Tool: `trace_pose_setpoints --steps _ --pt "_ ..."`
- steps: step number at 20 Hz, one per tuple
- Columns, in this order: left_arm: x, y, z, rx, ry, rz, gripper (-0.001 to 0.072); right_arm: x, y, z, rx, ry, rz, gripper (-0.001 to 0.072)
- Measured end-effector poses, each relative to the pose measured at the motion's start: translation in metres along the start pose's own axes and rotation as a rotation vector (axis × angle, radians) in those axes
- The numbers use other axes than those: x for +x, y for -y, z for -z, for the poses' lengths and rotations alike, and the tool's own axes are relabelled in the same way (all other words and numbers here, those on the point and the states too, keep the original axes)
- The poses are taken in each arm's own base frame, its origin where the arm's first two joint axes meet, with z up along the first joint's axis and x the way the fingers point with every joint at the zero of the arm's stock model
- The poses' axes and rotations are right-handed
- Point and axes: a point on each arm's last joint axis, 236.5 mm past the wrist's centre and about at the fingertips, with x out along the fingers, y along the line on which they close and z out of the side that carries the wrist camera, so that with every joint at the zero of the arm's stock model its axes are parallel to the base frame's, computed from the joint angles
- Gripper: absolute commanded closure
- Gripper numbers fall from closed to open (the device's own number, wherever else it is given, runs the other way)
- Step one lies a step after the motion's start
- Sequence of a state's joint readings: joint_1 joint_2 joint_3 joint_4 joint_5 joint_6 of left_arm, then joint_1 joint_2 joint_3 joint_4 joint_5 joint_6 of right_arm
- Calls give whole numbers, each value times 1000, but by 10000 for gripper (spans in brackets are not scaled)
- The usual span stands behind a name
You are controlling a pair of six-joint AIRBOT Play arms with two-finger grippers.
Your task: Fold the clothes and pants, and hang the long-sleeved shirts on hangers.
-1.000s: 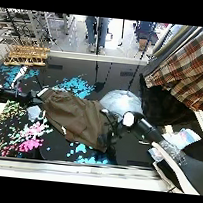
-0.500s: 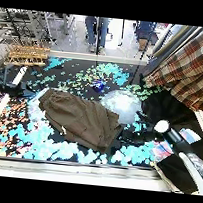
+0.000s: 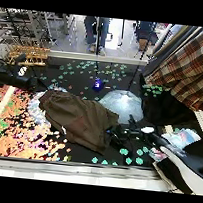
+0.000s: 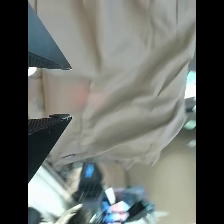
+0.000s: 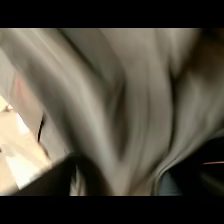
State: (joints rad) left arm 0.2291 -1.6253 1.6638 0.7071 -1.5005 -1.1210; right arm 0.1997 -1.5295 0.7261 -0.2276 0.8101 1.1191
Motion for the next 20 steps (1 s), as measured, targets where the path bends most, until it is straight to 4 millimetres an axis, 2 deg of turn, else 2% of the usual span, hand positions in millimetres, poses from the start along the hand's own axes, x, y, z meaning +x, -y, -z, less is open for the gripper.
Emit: trace_pose_setpoints --steps 1,3,5,7,9,11,13,15,17,18,20 --pt "7 6 2 16 -17 3 459 9 -2 -5 -27 -4 10 701" --pt "23 11 11 42 -71 0 698 14 -17 -10 -79 -24 0 702" --pt "43 3 23 57 -142 -34 699 -2 -12 -11 -152 -43 84 702" --pt "66 -9 38 61 -225 -64 699 -37 9 -12 -233 -57 252 703" --pt "96 -19 56 48 -314 -76 699 -86 31 -19 -297 -38 439 704" --pt "129 -27 75 32 -399 -72 700 -130 35 -28 -332 14 563 704" --pt "160 -39 86 -5 -429 -91 700 -156 14 -38 -366 79 597 704" --pt "181 -48 94 -41 -447 -114 700 -161 -27 -47 -431 146 568 704" --pt "190 -47 98 -54 -458 -119 699 -151 -81 -57 -511 226 503 704" --pt "188 -45 98 -52 -459 -121 699 -140 -107 -59 -546 254 464 704" --pt "168 -30 88 -27 -438 -117 699 -110 -148 -60 -586 276 398 704"
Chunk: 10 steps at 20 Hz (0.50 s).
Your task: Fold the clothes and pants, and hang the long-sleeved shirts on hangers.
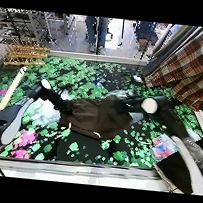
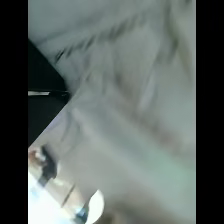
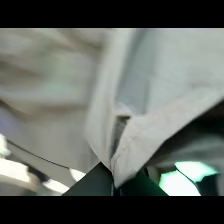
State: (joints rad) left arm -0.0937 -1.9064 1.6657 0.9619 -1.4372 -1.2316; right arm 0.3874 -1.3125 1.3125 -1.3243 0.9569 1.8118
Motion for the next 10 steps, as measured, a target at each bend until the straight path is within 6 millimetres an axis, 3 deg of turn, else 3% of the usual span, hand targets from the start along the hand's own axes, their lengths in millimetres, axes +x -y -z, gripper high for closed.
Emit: trace_pose_setpoints --steps 4,7,9,10 --pt "-88 31 9 68 114 -22 699 61 -68 -15 -36 -1 -75 703" --pt "-153 44 23 98 224 -61 698 117 -110 1 -84 -70 -141 693" --pt "-182 47 30 100 282 -85 698 142 -139 14 -145 -114 -219 396" --pt "-192 47 33 99 304 -95 698 146 -150 16 -175 -127 -259 336"
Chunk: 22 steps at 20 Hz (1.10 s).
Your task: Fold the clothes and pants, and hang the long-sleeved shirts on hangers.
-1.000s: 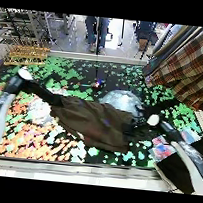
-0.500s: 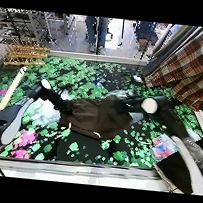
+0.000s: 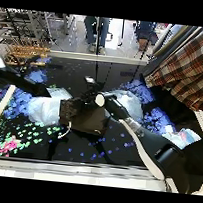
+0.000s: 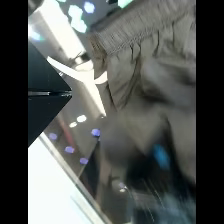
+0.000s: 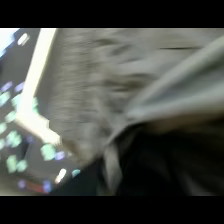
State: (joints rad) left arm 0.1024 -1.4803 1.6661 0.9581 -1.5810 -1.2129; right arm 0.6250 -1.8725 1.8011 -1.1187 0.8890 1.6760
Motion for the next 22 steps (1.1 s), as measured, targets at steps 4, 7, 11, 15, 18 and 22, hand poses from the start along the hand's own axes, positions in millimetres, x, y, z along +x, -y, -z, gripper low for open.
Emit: trace_pose_setpoints --steps 4,7,11,15,18,22 --pt "-13 -4 0 -10 25 -14 698 -42 14 -37 -82 5 -29 281" --pt "4 -1 1 -10 -13 9 698 -105 81 -48 -12 -8 51 241" --pt "59 7 6 10 -123 66 698 -136 161 19 222 -160 89 60" --pt "126 -4 14 -12 -220 88 698 -100 178 93 424 -264 -29 52" --pt "155 -16 24 -56 -274 94 698 -64 168 95 500 -233 -170 31" --pt "158 -14 33 -54 -316 112 698 -19 153 66 542 -194 -290 257"
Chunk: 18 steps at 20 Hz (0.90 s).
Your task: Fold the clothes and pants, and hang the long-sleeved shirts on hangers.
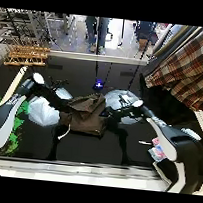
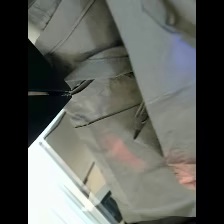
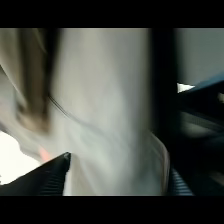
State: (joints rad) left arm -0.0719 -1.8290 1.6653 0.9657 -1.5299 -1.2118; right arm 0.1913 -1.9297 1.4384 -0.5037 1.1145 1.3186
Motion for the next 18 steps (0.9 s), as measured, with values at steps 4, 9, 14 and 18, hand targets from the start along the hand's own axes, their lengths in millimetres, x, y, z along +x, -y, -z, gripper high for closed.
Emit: trace_pose_setpoints --steps 4,9,14,18 --pt "-16 14 5 31 5 -1 698 43 -22 -5 -7 -65 -22 703" --pt "-72 51 21 108 65 -22 698 -11 -50 -15 -155 -46 214 704" --pt "-137 99 40 197 209 -80 698 -173 -80 -41 -189 187 399 706" --pt "-174 132 62 263 297 -117 697 -323 -74 -44 -77 447 407 706"
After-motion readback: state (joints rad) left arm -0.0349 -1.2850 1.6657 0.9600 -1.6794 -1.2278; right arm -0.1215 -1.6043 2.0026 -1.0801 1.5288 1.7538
